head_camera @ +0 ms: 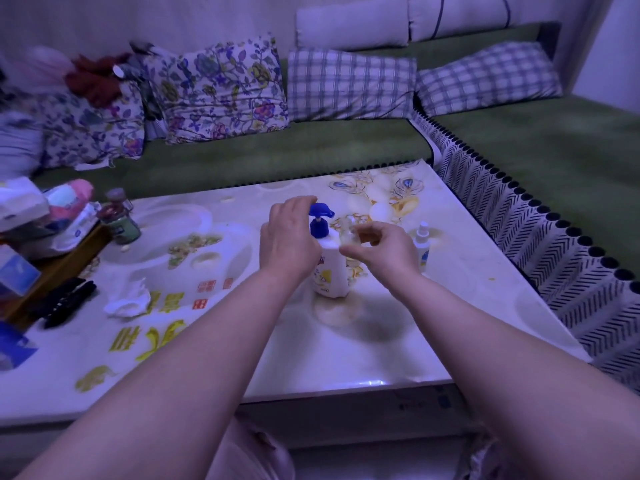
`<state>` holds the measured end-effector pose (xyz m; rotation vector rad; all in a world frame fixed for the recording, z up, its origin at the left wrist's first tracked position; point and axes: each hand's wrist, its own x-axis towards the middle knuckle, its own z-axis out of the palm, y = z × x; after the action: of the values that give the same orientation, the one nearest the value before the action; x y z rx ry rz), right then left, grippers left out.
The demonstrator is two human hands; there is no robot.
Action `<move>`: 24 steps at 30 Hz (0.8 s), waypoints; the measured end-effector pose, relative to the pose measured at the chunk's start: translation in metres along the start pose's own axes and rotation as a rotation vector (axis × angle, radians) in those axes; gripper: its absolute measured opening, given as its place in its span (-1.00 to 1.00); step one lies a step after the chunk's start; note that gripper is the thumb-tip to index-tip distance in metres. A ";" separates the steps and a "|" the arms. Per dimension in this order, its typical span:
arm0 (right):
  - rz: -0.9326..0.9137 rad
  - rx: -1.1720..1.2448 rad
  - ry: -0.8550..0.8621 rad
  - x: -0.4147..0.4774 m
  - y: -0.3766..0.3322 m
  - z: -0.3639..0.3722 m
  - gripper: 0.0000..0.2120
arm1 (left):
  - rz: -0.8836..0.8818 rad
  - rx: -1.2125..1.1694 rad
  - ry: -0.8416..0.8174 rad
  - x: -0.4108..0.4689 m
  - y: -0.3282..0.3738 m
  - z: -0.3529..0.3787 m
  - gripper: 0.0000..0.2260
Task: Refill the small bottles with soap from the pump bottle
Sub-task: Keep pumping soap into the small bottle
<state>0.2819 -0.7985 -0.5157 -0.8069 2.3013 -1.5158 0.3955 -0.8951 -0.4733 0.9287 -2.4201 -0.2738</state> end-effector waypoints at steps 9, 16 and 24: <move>0.050 -0.100 0.004 0.005 -0.007 0.003 -0.65 | 0.031 0.088 -0.118 0.016 -0.001 0.003 -0.49; 0.064 -0.095 0.002 0.008 -0.010 0.006 -0.65 | 0.018 0.052 -0.095 0.013 -0.001 0.005 -0.48; 0.056 -0.059 -0.005 0.009 -0.011 0.008 -0.70 | 0.018 0.076 -0.108 0.014 -0.002 0.002 -0.46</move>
<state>0.2819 -0.8136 -0.5083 -0.7541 2.3550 -1.4266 0.3867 -0.9054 -0.4701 0.9475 -2.5523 -0.2318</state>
